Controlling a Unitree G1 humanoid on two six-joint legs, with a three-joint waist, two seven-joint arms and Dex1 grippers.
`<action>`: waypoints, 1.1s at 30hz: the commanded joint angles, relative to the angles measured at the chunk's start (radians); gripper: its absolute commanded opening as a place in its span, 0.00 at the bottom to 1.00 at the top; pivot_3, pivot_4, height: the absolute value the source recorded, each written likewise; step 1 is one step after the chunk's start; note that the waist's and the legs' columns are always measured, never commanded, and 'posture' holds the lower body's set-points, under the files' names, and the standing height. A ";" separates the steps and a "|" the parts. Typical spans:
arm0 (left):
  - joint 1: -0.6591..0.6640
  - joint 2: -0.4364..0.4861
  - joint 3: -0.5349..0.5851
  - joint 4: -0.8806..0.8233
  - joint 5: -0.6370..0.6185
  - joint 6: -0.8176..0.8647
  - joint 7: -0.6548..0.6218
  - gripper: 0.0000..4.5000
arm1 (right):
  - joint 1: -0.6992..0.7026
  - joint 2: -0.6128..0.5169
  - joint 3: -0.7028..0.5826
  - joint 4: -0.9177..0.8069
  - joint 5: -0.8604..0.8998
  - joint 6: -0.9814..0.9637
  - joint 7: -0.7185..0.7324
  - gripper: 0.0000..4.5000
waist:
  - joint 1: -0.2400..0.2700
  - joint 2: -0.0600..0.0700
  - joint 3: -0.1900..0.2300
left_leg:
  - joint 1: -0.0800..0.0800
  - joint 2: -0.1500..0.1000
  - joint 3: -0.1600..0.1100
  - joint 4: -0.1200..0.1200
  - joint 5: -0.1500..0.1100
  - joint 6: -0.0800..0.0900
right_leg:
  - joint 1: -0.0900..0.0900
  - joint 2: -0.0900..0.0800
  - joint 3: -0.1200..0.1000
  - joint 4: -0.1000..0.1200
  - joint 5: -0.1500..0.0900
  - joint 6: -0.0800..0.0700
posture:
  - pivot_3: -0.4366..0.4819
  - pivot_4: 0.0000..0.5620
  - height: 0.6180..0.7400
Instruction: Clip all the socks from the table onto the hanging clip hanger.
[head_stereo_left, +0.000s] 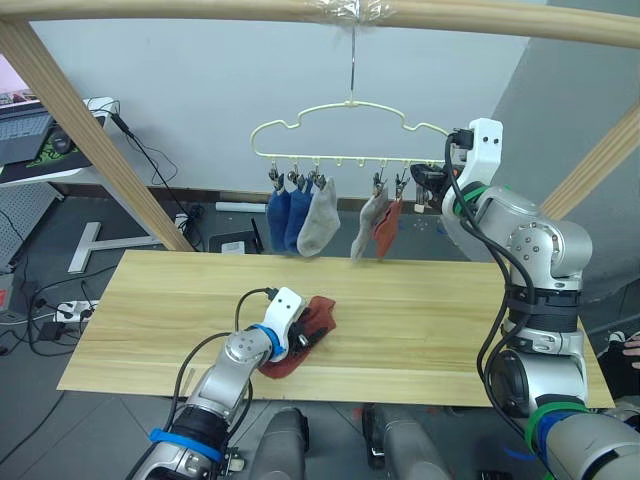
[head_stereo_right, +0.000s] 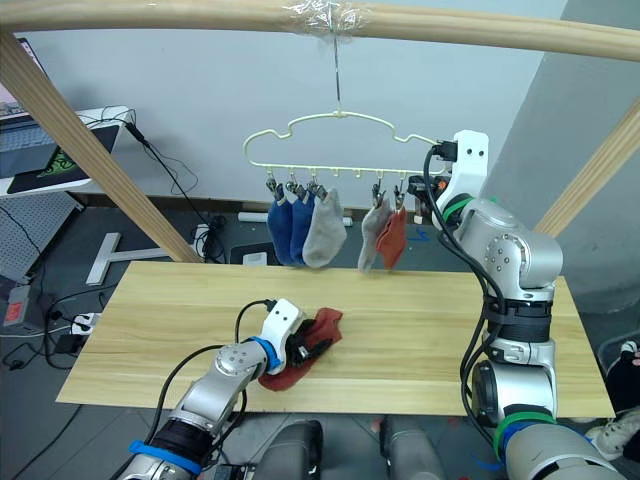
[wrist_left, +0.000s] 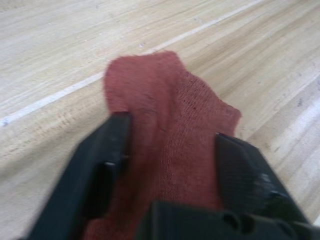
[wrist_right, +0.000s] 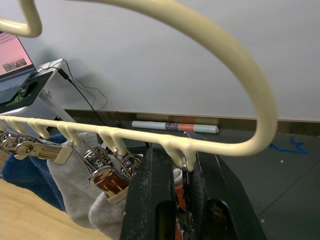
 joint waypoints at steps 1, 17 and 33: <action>0.016 0.005 -0.006 0.043 0.004 0.014 -0.008 0.39 | -0.014 -0.007 -0.039 -0.021 0.010 -0.001 -0.018 0.01 | 0.000 0.000 0.000 | 0.000 0.000 0.000 0.000 0.000 0.000 | 0.000 0.000 0.000 0.000 0.000 0.000 | 0.39 0.42 1.00; -0.076 -0.153 0.034 -0.189 -0.245 -0.020 -0.155 0.01 | -0.106 0.019 -0.151 0.040 0.106 0.131 -0.069 0.01 | -0.001 0.000 0.000 | -0.003 -0.001 0.001 0.001 0.000 0.000 | -0.001 0.000 0.000 -0.001 0.000 0.000 | 0.39 0.41 1.00; -0.291 -0.289 0.047 -0.129 -0.222 -0.131 -0.033 0.01 | -0.220 0.171 -0.440 0.047 0.254 0.376 -0.339 0.01 | -0.015 0.000 0.000 | -0.005 -0.002 0.001 0.000 0.000 0.000 | -0.002 0.001 0.000 -0.002 0.000 0.001 | 0.37 0.38 1.00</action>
